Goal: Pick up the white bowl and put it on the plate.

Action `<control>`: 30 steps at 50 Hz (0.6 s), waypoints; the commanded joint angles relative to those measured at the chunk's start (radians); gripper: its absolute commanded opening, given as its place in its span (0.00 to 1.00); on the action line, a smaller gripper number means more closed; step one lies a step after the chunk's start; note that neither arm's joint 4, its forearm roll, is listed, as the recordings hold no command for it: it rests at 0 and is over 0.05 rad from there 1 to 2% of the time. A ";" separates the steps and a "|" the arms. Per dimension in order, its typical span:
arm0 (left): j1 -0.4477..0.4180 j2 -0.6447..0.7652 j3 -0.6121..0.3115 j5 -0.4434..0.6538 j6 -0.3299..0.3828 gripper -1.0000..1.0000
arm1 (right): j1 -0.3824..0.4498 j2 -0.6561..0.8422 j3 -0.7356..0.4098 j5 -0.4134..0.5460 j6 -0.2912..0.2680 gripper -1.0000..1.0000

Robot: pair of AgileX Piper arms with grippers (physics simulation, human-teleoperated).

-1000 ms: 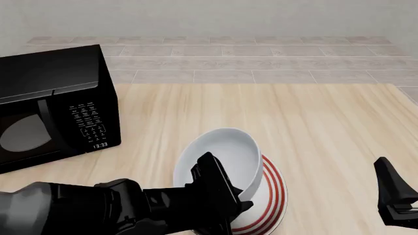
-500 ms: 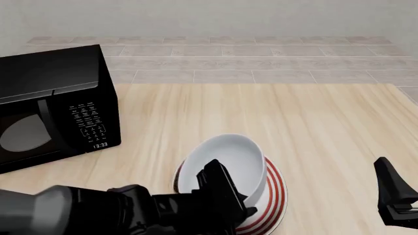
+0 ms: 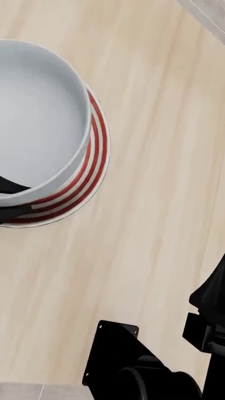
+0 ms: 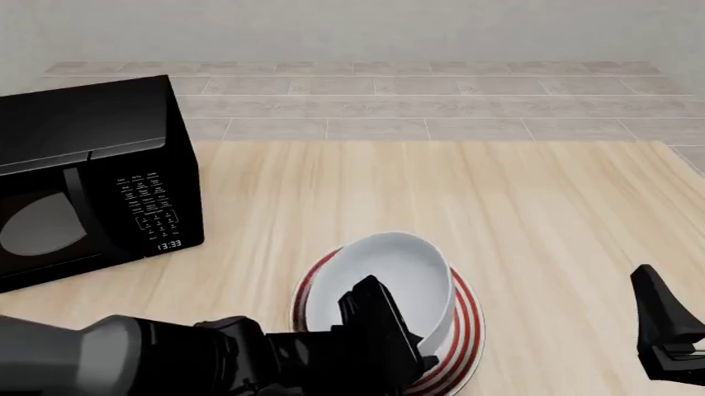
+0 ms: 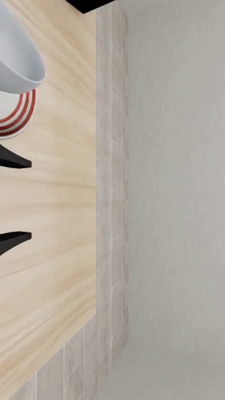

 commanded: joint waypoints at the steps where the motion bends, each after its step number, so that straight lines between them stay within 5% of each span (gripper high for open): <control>1: 0.000 0.007 -0.008 -0.005 0.008 1.00 | 0.000 0.001 0.000 -0.001 0.000 1.00; 30: -0.002 -0.004 -0.001 -0.003 0.006 1.00 | 0.000 0.001 0.000 -0.001 0.000 1.00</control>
